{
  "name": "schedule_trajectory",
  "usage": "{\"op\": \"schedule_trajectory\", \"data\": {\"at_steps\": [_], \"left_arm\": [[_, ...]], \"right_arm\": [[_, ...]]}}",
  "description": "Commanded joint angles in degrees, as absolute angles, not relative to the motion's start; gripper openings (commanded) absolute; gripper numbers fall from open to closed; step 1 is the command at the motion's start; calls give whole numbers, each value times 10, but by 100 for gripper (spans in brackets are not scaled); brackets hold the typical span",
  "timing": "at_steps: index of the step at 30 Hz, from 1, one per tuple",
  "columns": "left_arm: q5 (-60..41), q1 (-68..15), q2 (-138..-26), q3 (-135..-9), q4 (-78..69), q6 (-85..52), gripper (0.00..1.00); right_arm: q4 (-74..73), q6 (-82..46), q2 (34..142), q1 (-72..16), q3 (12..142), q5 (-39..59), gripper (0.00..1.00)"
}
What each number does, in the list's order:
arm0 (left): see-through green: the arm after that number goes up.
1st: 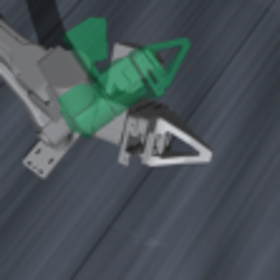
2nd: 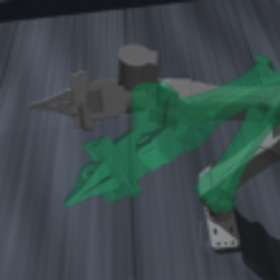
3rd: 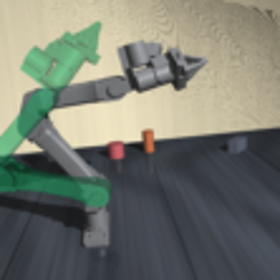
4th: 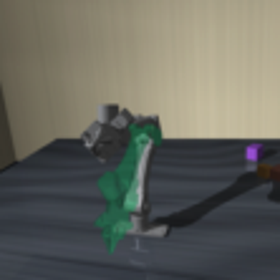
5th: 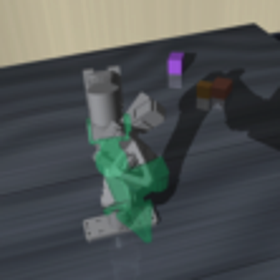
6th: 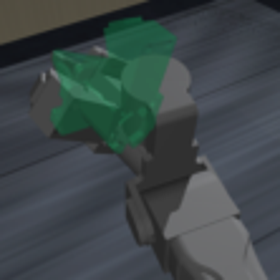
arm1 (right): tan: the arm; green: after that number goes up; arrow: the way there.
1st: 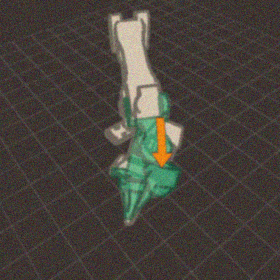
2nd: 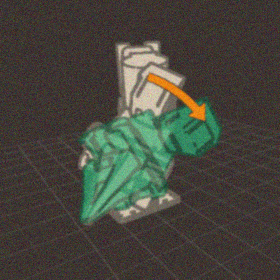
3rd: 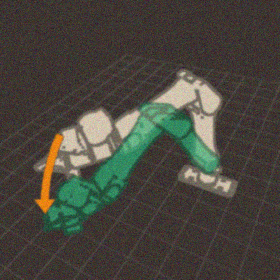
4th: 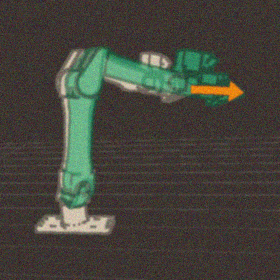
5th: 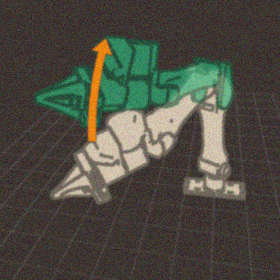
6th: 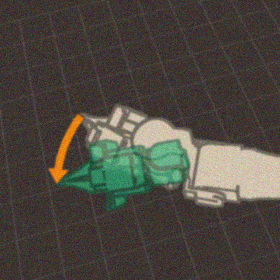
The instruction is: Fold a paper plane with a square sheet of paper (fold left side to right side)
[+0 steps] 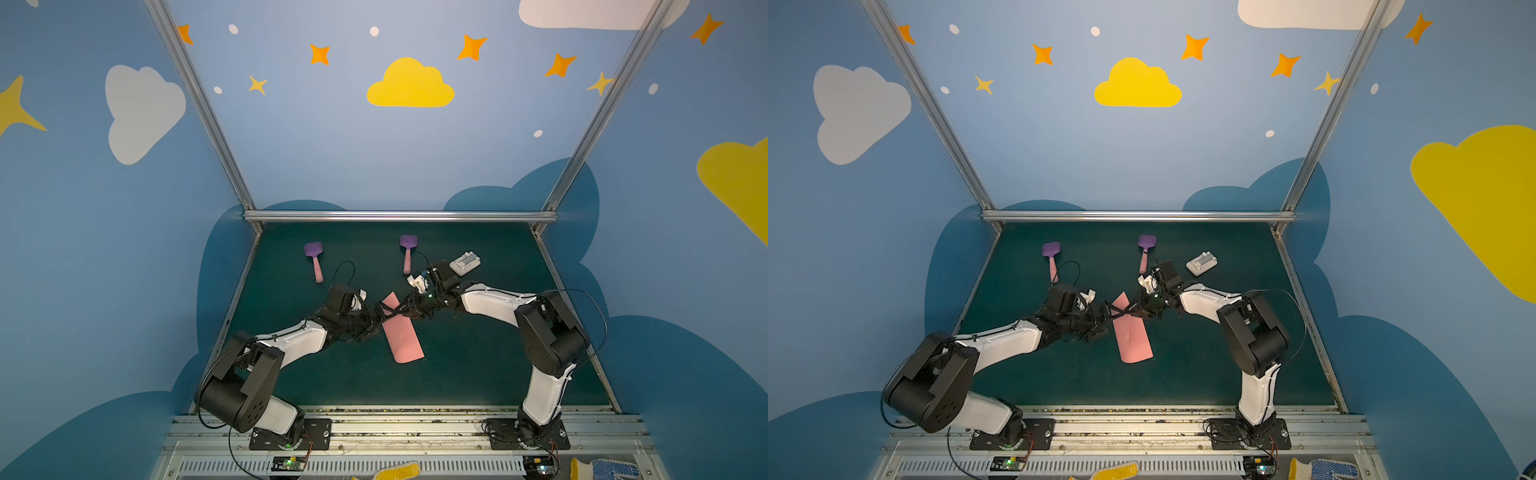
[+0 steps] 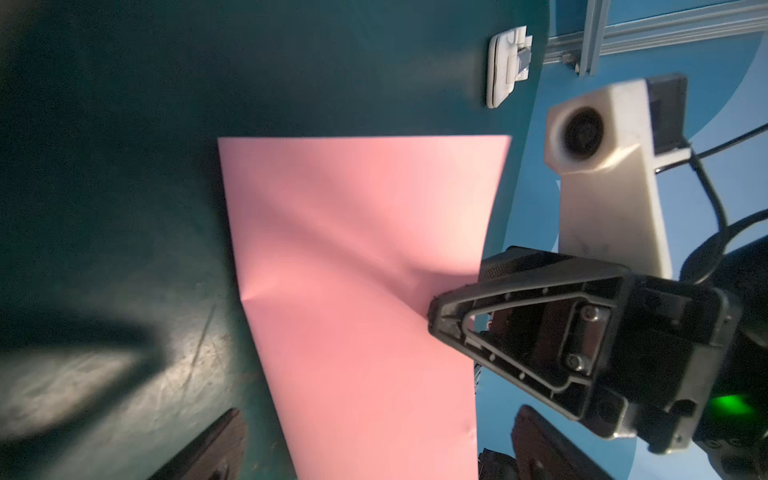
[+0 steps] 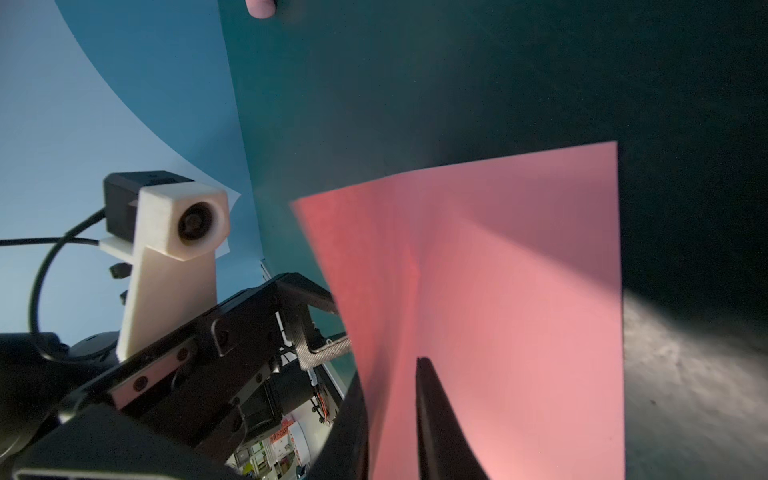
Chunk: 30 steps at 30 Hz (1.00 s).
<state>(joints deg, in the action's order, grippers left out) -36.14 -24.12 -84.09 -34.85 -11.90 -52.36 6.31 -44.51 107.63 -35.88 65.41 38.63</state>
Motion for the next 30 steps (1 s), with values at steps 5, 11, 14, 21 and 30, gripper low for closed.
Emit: {"op": "schedule_trajectory", "data": {"at_steps": [5,11,14,21,30], "left_arm": [[-352,-215,-872,-361,-108,-523,100],[-385,-212,-945,-396,-153,-528,100],[-394,-212,-972,-405,-182,-542,100],[-411,-213,-1007,-419,-231,-565,100],[-409,-213,-998,-430,-203,-546,100]], "right_arm": [[105,-428,1086,-363,665,398,21],[47,-468,1077,-370,644,431,26],[-26,-515,1071,-370,617,455,19],[-222,-621,1065,-369,535,486,3],[-117,-550,1020,-367,530,446,48]]}}
